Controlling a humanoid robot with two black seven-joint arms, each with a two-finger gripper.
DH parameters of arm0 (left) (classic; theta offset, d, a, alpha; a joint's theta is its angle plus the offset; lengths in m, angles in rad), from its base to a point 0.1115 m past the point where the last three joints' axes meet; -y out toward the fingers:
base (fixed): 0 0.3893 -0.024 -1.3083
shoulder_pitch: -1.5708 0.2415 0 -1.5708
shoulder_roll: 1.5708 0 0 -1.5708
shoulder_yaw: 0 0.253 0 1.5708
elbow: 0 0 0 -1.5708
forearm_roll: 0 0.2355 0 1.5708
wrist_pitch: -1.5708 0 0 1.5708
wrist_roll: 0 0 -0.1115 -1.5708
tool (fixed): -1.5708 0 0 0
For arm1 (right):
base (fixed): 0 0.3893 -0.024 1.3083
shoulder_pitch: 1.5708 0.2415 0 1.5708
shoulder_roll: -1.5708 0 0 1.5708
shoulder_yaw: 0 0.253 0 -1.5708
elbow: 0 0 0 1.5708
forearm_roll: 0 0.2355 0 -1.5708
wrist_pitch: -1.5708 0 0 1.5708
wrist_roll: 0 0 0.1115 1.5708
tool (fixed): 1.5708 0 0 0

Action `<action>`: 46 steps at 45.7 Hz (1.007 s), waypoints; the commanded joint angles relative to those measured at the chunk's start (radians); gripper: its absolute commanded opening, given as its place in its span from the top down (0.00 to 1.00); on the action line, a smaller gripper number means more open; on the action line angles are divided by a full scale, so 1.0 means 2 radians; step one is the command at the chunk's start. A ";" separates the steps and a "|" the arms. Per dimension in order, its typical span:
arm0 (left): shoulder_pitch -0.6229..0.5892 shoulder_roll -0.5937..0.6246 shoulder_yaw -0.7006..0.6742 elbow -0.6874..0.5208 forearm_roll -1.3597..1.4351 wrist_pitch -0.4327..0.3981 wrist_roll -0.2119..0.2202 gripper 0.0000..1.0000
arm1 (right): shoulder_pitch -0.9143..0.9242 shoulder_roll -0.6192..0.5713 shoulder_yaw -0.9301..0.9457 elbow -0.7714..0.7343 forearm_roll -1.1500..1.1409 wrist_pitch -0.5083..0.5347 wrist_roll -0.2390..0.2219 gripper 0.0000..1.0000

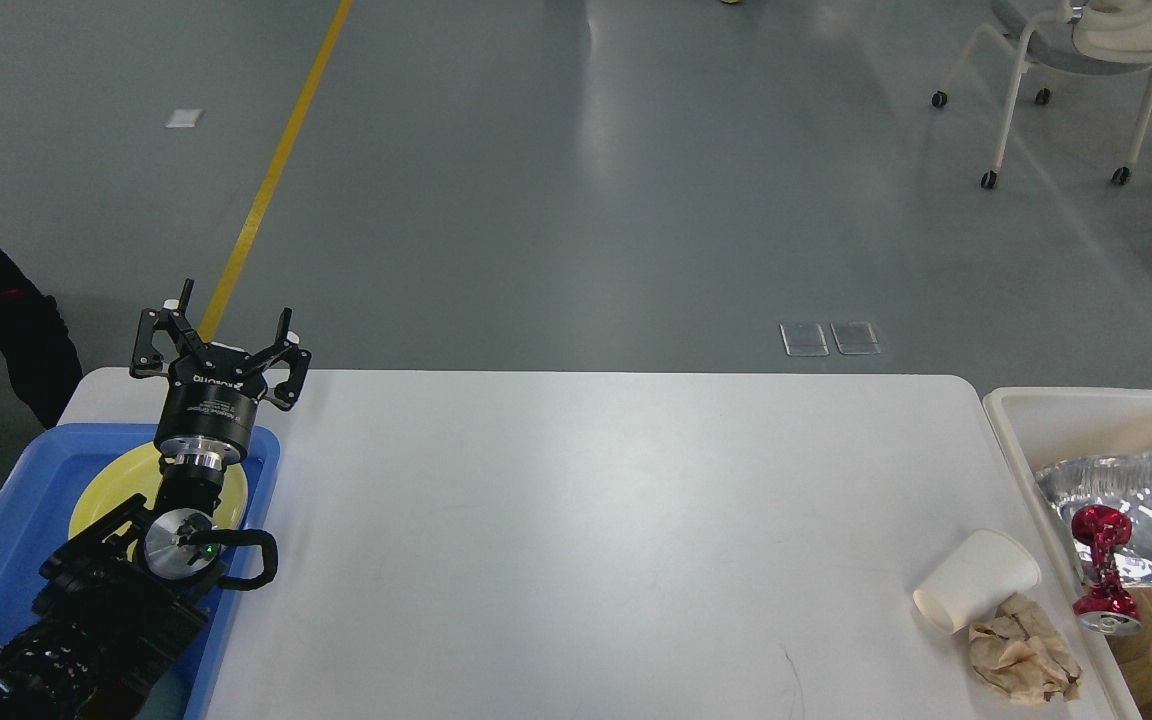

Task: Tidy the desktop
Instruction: 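Raise the right gripper and bring it over the white paper cup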

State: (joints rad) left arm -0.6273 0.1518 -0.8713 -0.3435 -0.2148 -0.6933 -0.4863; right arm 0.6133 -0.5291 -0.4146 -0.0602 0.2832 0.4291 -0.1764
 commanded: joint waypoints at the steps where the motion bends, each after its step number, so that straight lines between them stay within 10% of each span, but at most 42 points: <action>1: 0.000 0.000 0.000 0.000 0.000 0.000 0.000 0.03 | -0.011 0.018 0.020 -0.001 0.002 -0.059 -0.034 1.00; 4: 0.000 0.000 0.000 0.000 0.000 0.000 0.000 0.03 | -0.011 0.018 0.022 0.000 0.002 -0.064 -0.037 0.89; 6: 0.000 -0.001 0.000 0.000 0.000 0.000 0.000 0.03 | -0.011 0.021 0.022 0.000 0.001 -0.063 -0.037 0.00; 32: 0.000 0.000 0.001 0.000 0.000 0.001 0.000 0.03 | 0.150 0.032 -0.013 0.051 -0.029 -0.006 -0.035 0.00; 46: -0.001 0.000 0.001 0.000 0.000 0.000 0.000 0.03 | 0.484 -0.051 -0.169 0.448 -0.151 0.087 -0.026 0.00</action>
State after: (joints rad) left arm -0.6282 0.1519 -0.8697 -0.3437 -0.2148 -0.6933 -0.4863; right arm 1.3255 -0.5558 -0.6957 0.4486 0.0268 0.5482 -0.2282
